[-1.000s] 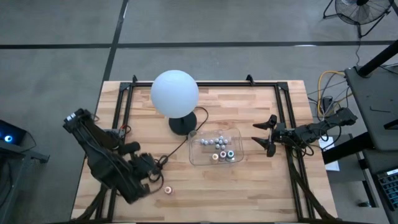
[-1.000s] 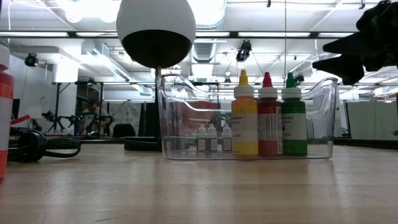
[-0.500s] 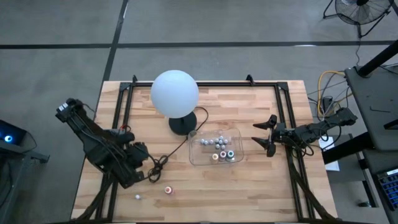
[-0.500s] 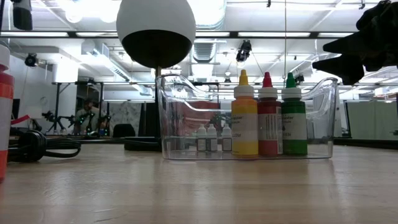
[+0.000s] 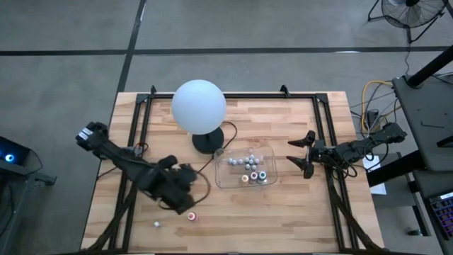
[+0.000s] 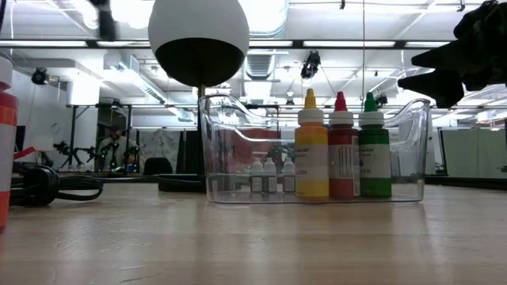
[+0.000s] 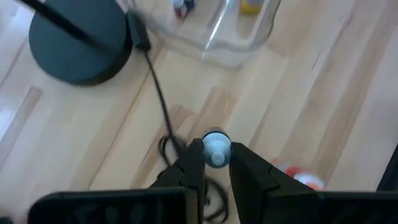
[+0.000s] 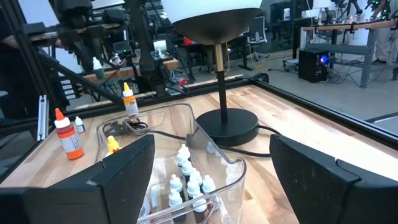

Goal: Pick & Place food coloring
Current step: Put the small green food coloring bottle into the transparent bin

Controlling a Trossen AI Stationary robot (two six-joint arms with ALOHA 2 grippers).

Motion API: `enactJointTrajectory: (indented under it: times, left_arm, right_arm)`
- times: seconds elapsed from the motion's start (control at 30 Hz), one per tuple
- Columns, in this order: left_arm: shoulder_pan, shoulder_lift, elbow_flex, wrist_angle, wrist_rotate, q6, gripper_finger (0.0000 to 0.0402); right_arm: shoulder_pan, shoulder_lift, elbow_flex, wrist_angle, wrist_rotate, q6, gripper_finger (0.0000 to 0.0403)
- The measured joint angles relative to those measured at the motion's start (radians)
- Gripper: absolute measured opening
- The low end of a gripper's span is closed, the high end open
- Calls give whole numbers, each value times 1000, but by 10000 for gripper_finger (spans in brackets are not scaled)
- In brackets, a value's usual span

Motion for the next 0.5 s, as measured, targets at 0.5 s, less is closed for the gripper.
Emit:
enactJointTrajectory:
  times: [0.5]
  left_arm:
    - [217, 349, 407, 1, -1, 142, 32]
  right_arm:
    - [1, 0, 0, 0, 0, 0, 298]
